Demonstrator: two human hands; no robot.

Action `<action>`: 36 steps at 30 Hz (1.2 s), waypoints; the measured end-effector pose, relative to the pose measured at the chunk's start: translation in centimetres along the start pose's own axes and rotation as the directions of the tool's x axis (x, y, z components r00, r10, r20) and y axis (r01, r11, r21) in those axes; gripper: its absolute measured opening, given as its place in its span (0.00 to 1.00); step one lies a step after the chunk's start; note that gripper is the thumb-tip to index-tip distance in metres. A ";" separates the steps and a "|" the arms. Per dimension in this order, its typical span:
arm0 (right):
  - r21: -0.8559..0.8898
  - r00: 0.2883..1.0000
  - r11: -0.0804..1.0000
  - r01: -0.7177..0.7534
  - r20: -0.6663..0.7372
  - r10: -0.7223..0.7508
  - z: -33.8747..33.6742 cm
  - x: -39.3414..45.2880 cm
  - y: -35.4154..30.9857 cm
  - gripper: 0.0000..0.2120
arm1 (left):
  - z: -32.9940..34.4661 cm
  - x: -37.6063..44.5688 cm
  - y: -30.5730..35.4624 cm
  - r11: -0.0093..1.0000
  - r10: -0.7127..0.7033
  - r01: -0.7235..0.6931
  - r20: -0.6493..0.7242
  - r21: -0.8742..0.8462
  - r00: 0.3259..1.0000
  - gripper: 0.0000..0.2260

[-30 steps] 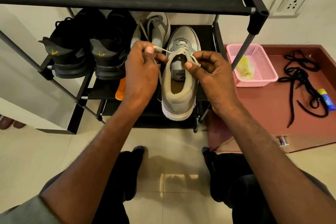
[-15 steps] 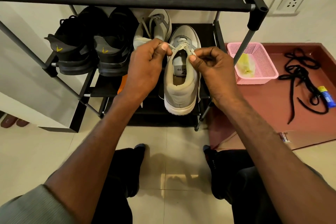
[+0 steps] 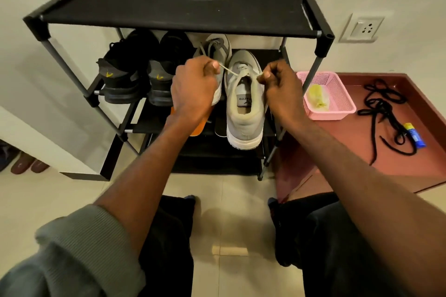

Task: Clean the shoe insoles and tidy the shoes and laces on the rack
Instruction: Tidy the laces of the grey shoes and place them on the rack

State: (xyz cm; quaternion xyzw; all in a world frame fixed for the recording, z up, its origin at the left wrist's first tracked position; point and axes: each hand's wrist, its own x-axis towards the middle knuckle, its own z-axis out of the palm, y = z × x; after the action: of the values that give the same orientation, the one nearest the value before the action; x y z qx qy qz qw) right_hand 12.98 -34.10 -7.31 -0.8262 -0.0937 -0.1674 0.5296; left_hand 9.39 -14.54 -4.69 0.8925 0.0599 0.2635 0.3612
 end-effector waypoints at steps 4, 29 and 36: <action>-0.576 0.929 0.749 0.328 0.341 -0.144 -2.9 1.6 -2.0 0.10 | -1.2 0.3 1.7 0.823 0.118 -0.174 0.136 0.540 0.984 0.12; -0.842 0.949 0.530 0.103 0.243 0.202 -4.7 2.7 -5.1 0.12 | -3.1 1.3 5.7 0.735 -0.020 -0.171 0.272 0.657 0.962 0.08; -0.585 0.861 0.762 -0.279 0.199 0.468 -4.6 4.1 -6.6 0.10 | -3.5 1.3 6.8 0.822 -0.040 -0.091 0.217 0.563 0.975 0.04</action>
State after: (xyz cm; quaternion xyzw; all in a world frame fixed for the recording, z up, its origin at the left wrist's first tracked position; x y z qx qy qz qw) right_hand 13.78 -35.55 1.55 -0.9581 0.0379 0.0660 0.2760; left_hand 8.16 -17.01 2.58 0.9836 0.0836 0.1386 0.0792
